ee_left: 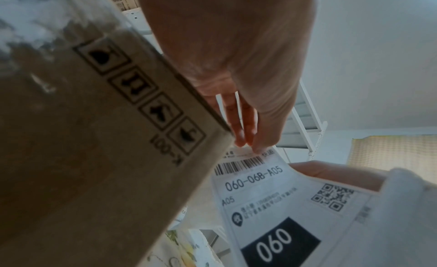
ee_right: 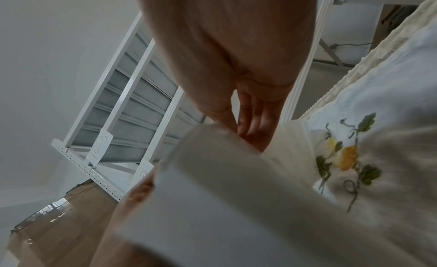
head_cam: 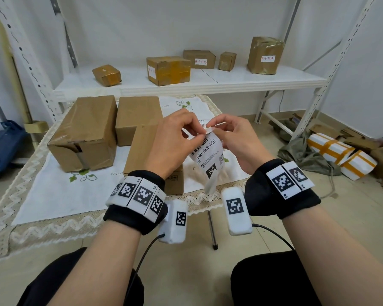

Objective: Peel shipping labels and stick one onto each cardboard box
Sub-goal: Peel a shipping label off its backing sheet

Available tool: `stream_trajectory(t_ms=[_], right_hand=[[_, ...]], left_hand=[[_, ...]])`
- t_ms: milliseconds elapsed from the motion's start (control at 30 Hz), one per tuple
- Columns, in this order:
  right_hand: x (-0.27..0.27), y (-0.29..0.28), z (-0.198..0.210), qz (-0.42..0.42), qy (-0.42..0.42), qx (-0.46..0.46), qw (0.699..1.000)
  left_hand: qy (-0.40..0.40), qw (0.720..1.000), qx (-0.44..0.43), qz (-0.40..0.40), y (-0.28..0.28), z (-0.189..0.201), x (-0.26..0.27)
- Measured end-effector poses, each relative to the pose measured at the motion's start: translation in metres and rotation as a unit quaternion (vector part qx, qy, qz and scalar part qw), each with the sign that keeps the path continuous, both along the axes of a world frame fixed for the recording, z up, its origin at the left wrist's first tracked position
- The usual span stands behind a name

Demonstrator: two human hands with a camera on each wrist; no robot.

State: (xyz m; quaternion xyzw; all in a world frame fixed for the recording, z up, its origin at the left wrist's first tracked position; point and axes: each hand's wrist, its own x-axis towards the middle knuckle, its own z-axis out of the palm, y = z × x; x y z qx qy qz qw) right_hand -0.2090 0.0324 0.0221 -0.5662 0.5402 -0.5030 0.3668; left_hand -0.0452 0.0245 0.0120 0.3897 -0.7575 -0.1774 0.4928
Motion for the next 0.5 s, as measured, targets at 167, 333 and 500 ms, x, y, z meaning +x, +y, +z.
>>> stream_trajectory(t_ms=[167,333,500], right_hand=[[-0.0001,-0.0003,-0.0006,-0.012,-0.003,-0.002,1.0],[-0.0013,0.0005,-0.0003,-0.018,-0.012,-0.004,1.0],[0.0,-0.0005,-0.0009,-0.025,-0.027,-0.013,0.999]], left_hand=[[-0.009,1.0,0.0,-0.006,-0.0002,0.0004,0.0007],[-0.027,1.0,0.001,-0.011,-0.0011,0.0006,0.0039],[-0.052,0.998,0.0,-0.02,-0.0009,0.0009,0.0073]])
